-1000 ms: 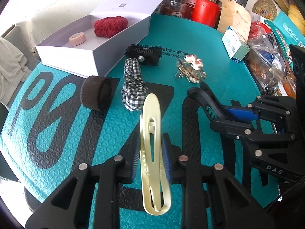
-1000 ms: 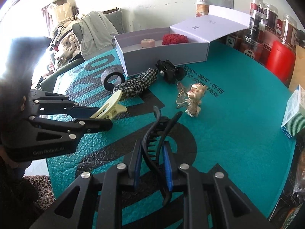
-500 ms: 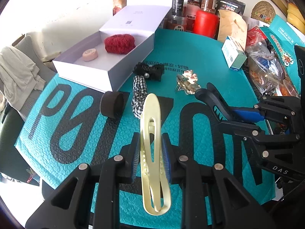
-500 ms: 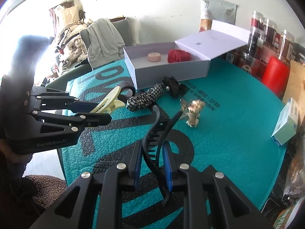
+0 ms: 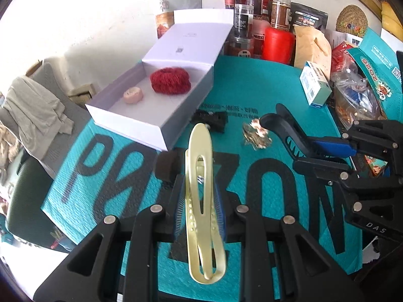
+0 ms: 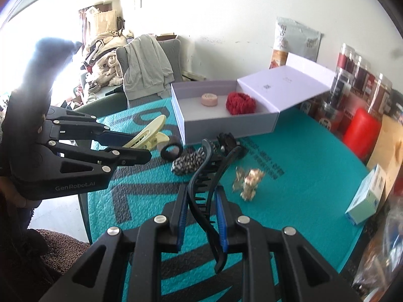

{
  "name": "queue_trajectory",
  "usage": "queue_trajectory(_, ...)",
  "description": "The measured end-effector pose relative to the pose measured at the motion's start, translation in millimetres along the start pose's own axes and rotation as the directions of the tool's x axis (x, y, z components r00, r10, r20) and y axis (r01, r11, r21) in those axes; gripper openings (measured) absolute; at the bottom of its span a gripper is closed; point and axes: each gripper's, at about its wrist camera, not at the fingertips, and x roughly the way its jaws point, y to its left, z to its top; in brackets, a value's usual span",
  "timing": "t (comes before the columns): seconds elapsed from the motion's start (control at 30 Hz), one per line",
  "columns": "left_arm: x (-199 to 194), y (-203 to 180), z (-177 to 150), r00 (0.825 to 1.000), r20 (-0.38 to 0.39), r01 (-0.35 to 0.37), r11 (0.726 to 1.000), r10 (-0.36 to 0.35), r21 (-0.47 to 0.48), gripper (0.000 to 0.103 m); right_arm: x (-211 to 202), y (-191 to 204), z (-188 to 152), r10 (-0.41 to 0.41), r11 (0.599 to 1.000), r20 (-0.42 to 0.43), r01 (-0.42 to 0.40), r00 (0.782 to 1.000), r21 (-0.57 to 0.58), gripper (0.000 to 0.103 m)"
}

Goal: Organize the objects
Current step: 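Carry the cream and black claw clips with both tools over the white box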

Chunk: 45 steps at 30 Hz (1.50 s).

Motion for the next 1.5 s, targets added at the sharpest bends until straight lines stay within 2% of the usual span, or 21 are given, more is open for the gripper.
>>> queue_trajectory(0.7,25,36,77,0.999,0.034,0.005,0.999,-0.006,0.036,0.021,22,-18,62,-0.026,0.999,0.044,0.027,0.999,-0.022,0.020)
queue_trajectory(1.13,59,66,113,1.000,0.028,0.013,0.999,-0.014,0.036,0.021,56,-20,100,-0.022,0.998,0.036,0.024,0.999,-0.059,0.020)
queue_trajectory(1.5,95,92,128,1.000,0.005,0.015,1.000,-0.015,0.016,0.021,96,-20,125,0.009,0.998,0.018,-0.008,1.000,-0.064,0.020)
